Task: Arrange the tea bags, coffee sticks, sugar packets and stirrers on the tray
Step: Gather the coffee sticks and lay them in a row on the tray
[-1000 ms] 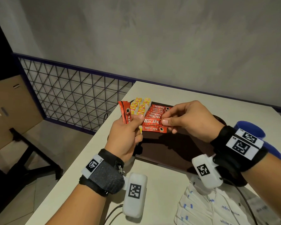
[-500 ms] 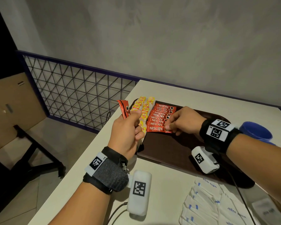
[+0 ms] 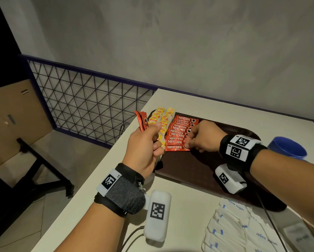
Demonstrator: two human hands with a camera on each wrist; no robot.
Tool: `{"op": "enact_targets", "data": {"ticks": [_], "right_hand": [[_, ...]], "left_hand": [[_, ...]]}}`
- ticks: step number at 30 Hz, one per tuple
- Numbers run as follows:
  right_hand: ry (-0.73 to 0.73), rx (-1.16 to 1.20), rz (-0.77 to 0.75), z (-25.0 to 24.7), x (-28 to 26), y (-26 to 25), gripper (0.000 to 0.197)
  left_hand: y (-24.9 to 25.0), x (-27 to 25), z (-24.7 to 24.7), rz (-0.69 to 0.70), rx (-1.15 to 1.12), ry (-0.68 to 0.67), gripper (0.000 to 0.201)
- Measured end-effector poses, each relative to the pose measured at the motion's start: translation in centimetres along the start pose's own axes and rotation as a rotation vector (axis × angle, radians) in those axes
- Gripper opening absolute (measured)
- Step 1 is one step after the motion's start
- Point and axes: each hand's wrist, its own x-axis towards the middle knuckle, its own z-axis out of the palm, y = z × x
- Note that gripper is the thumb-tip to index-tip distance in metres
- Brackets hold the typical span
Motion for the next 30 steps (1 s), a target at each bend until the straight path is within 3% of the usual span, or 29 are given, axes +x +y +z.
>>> {"op": "enact_targets", "data": {"ticks": [10, 19, 30], "right_hand": [[0.037, -0.031, -0.094, -0.2, -0.3, -0.3, 0.008], [-0.022, -0.267, -0.139, 0.6, -0.1, -1.3, 0.027], [-0.114, -0.240, -0.167, 0.0, -2.2, -0.7, 0.012]], "left_hand": [[0.0, 0.0, 0.1, -0.025, 0.004, 0.021, 0.018], [0.0, 0.0, 0.0, -0.031, 0.018, 0.011, 0.020], [0.0, 0.0, 0.0, -0.031, 0.024, 0.017, 0.017]]}}
